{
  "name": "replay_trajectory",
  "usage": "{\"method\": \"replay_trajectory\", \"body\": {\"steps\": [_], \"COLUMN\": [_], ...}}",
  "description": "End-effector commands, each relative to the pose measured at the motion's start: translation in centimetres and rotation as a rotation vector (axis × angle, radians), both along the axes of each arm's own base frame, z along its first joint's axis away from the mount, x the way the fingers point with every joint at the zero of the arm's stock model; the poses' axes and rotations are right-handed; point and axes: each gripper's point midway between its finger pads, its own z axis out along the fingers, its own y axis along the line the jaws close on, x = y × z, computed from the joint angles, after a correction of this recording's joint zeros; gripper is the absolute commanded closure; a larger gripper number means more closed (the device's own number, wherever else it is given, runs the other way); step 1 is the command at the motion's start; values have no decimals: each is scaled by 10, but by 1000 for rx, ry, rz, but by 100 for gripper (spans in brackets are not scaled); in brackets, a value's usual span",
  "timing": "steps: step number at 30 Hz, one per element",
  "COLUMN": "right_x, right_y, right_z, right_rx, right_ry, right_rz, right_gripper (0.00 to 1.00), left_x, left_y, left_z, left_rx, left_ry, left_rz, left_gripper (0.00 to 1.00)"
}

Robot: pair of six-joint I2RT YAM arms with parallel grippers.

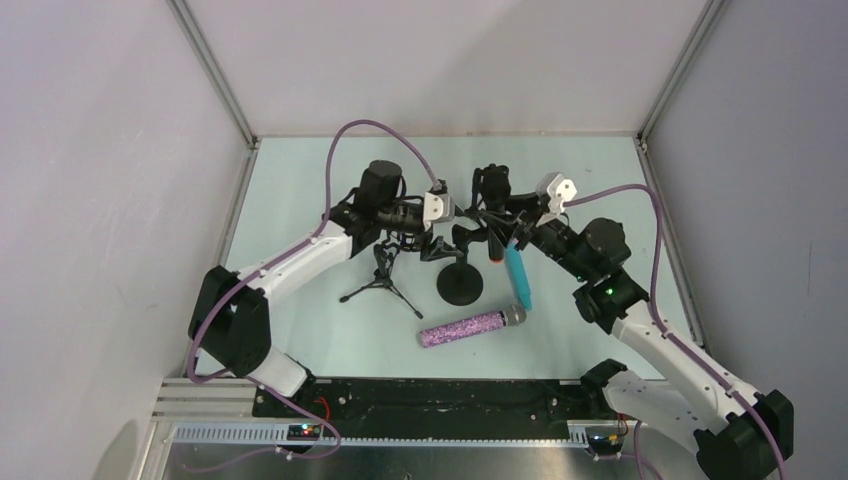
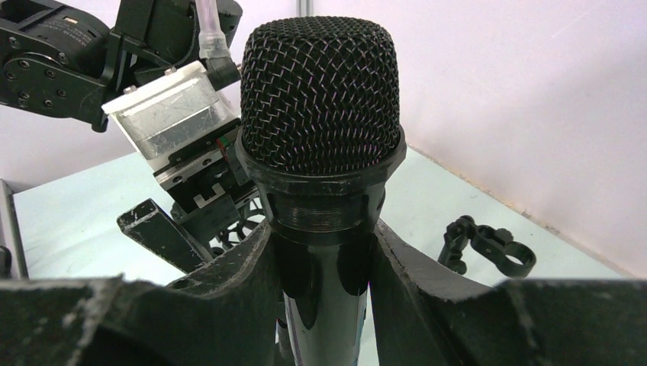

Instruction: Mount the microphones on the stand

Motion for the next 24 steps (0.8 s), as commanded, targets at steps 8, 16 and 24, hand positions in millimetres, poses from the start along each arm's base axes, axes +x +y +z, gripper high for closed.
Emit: {"method": "replay_trajectory", "body": {"steps": [8, 16, 24], "right_x": [10, 31, 43], "right_y": [-36, -38, -20], "right_z": [21, 25, 21], "right_rx": [-17, 52, 61], "right_ry": [-91, -82, -98], "right_rz": [-194, -269, -274], "right_gripper": [100, 100, 100], "left_x": [-6, -9, 6], "left_y": [-3, -11, -12], "left_z": [11, 10, 11], "left_rx": [0, 20, 24], "left_ry": [-85, -106, -73], "left_rz": [1, 26, 125], "left_gripper": [10, 8, 9]}}
